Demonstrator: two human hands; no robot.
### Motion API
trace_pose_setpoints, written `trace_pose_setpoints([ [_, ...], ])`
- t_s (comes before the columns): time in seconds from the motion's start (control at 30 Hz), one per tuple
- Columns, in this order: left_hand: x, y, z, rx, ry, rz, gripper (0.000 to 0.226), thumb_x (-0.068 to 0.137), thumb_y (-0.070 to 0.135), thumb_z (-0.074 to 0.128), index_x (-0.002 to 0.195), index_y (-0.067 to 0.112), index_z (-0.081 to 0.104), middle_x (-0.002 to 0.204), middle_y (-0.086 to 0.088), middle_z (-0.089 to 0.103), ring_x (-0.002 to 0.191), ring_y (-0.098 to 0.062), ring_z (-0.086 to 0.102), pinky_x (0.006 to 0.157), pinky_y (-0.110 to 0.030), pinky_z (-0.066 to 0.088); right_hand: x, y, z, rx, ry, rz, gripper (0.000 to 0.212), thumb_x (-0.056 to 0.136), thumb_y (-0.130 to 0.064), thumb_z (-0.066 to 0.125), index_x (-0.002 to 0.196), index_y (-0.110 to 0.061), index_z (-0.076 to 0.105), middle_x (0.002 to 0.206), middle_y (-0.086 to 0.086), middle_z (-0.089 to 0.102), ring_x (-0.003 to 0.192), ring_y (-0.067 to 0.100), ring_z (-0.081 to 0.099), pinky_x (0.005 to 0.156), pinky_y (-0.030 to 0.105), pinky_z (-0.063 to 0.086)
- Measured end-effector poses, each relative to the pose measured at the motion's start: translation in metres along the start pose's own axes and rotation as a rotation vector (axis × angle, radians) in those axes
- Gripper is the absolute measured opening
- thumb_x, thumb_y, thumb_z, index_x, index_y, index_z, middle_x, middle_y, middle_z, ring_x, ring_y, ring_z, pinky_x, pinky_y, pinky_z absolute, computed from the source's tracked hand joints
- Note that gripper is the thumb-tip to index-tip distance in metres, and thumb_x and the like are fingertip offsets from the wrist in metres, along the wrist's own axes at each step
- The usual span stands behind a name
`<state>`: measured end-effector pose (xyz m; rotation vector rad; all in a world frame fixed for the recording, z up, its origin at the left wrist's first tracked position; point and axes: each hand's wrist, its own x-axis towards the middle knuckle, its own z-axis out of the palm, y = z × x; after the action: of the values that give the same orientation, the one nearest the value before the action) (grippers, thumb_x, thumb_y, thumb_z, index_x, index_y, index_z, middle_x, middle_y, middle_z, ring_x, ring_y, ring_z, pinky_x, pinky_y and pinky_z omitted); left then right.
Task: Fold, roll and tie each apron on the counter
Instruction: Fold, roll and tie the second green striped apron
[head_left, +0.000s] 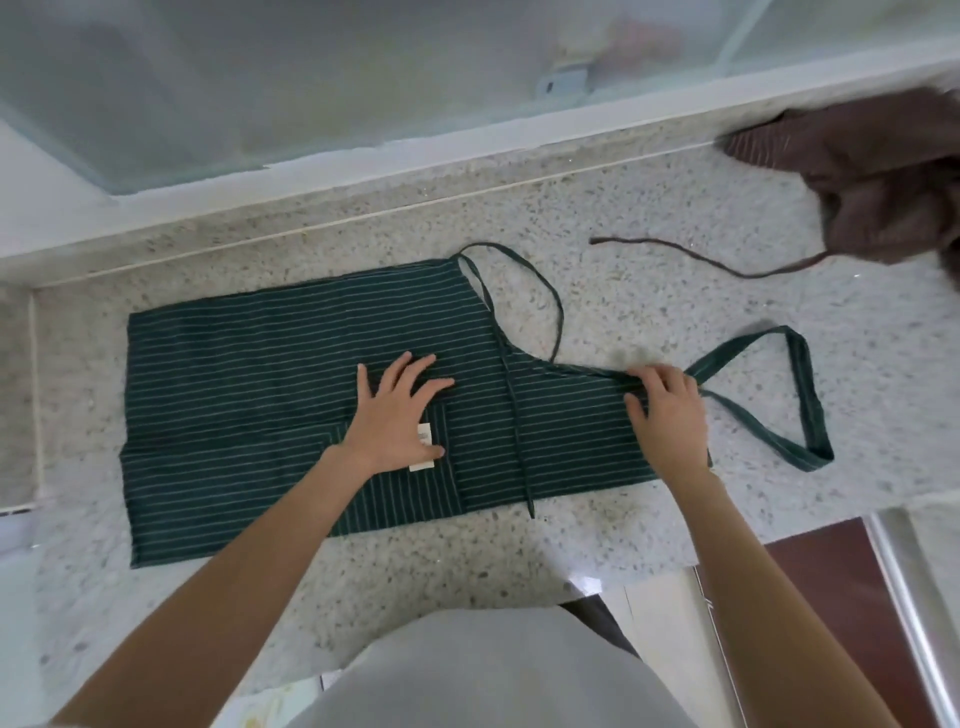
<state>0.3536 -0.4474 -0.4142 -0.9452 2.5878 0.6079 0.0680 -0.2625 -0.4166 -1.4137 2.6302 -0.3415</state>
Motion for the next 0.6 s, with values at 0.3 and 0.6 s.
trace_pose_setpoints([
  [0.3,0.052,0.107,-0.006,-0.162,0.092,-0.239,0.047,0.085,0.054,0.056,0.114,0.017,0.051,0.098,0.002,0.065,0.088,-0.02,0.062,0.07,-0.034,0.05,0.008,0.028,-0.009,0.104,-0.126,-0.094,0.015,0.084,-0.01,0.066,0.099,-0.01,0.065,0.106,0.007,0.064,0.099,0.026,0.058,0.074,0.034,0.05],
  [0.6,0.089,0.163,-0.074,-1.315,0.427,-0.232,0.019,0.092,0.018,0.059,0.109,0.012,0.058,0.108,-0.007,0.066,0.091,-0.011,0.068,0.087,-0.025,0.053,0.013,0.035,-0.006,0.012,-0.159,-0.165,0.014,0.087,-0.017,0.061,0.1,-0.009,0.062,0.1,0.01,0.059,0.093,0.03,0.053,0.083,0.039,0.044],
])
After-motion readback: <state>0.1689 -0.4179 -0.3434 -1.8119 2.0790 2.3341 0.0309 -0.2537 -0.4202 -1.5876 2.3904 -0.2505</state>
